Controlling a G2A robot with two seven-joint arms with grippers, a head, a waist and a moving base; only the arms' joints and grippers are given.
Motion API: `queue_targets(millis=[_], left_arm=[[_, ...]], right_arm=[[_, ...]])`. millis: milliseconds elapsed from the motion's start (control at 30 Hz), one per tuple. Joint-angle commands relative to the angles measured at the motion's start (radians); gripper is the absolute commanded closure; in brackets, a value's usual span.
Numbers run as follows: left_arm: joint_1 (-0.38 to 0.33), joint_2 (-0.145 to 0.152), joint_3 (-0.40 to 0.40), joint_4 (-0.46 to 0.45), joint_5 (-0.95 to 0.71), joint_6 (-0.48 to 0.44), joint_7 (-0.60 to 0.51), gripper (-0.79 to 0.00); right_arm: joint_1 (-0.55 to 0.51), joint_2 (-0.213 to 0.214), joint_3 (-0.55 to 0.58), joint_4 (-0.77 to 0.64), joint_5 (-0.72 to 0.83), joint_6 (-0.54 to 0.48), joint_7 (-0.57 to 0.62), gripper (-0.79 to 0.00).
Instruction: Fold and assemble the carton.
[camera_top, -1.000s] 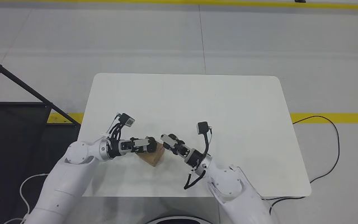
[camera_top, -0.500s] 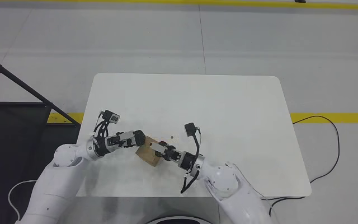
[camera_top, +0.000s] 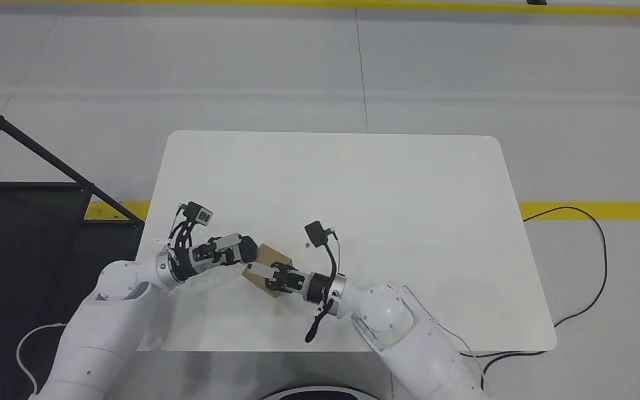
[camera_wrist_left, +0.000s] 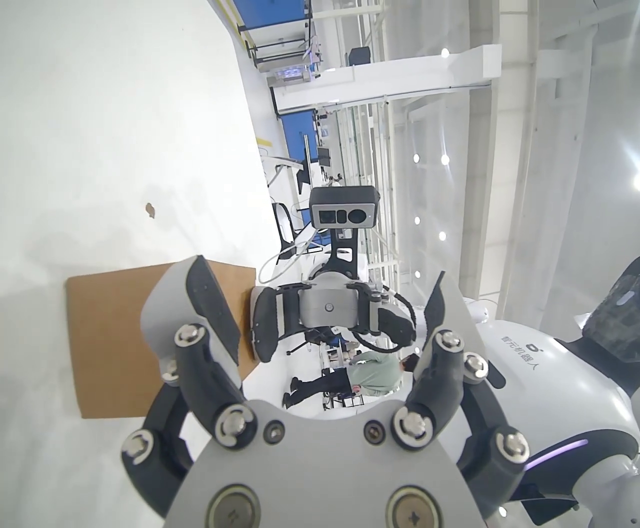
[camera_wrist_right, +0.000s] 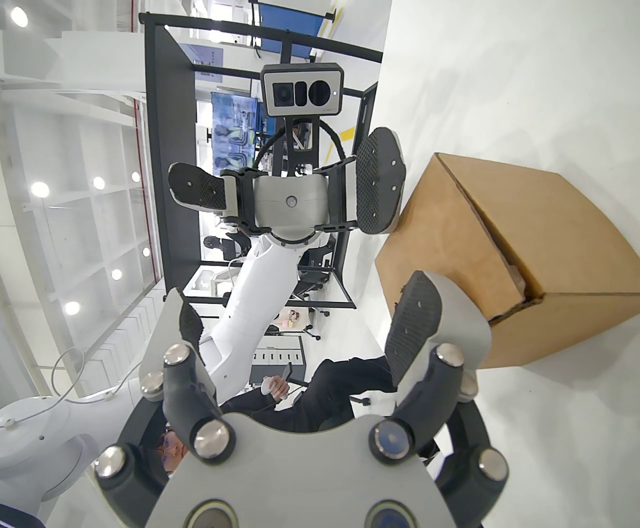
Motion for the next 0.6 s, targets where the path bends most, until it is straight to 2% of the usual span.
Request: queue_targets(millis=[0, 200, 367, 567], left_arm=[[-0.003, -0.001, 0.004, 0.005, -0.001, 0.0, -0.001, -0.785], [-0.004, -0.004, 0.004, 0.009, -0.015, -0.009, 0.001, -0.785], [0.007, -0.003, -0.021, -0.001, -0.099, -0.019, -0.032, -0.785], [0.007, 0.003, -0.04, 0.006, -0.006, -0.017, 0.023, -0.785]], right_arm=[[0.001, 0.0, 0.001, 0.0, -0.002, -0.001, -0.001, -0.785], [-0.013, 0.001, 0.015, -0.018, -0.004, -0.045, -0.026, -0.785], [-0.034, 0.006, 0.047, -0.05, 0.003, -0.079, -0.055, -0.785], [-0.02, 0.006, 0.069, -0.055, -0.008, -0.034, -0.082, -0.785]])
